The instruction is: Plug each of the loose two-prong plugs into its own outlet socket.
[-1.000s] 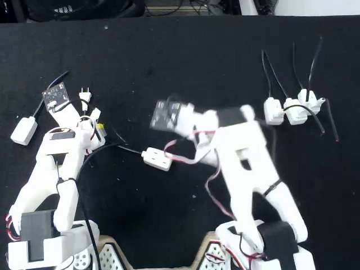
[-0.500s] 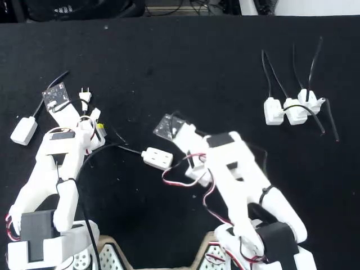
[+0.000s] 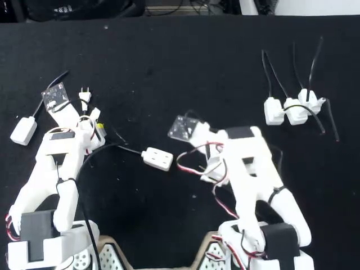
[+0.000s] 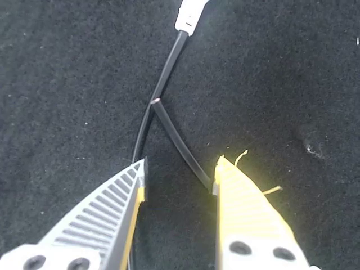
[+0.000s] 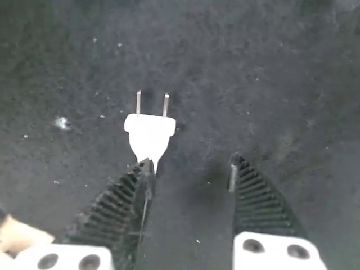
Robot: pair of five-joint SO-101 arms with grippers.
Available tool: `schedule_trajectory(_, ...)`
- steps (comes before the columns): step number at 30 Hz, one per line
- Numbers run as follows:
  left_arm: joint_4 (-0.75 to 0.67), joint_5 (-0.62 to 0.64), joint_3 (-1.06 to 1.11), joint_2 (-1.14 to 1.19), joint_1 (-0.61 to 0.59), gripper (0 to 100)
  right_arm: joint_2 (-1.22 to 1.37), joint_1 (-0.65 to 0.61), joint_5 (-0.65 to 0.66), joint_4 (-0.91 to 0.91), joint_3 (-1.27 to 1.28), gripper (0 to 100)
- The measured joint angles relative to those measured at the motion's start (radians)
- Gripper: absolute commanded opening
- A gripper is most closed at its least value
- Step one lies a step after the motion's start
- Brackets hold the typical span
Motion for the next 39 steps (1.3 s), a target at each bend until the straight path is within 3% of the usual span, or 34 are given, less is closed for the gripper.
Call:
schedule_trajectory(6,0.000,0.000,0.000,0.000,0.000,20,-0.015,-0.043,-0.074,-0.091,0.103,19.8)
schedule_trajectory(13,0.000,0.000,0.000,0.000,0.000,20,-0.018,-0.104,-0.130,-0.072,0.112,19.1)
schedule_trajectory(20,0.000,0.000,0.000,0.000,0.000,20,-0.018,-0.106,-0.132,-0.072,0.120,1.0)
schedule_trajectory(30,0.000,0.000,0.000,0.000,0.000,20,-0.058,0.044,-0.132,-0.055,0.055,1.1)
schedule_trajectory(34,0.000,0.000,0.000,0.000,0.000,20,-0.071,0.063,-0.132,-0.144,0.072,2.4)
schedule_trajectory(39,0.000,0.000,0.000,0.000,0.000,20,-0.071,0.041,-0.132,-0.239,0.176,18.7)
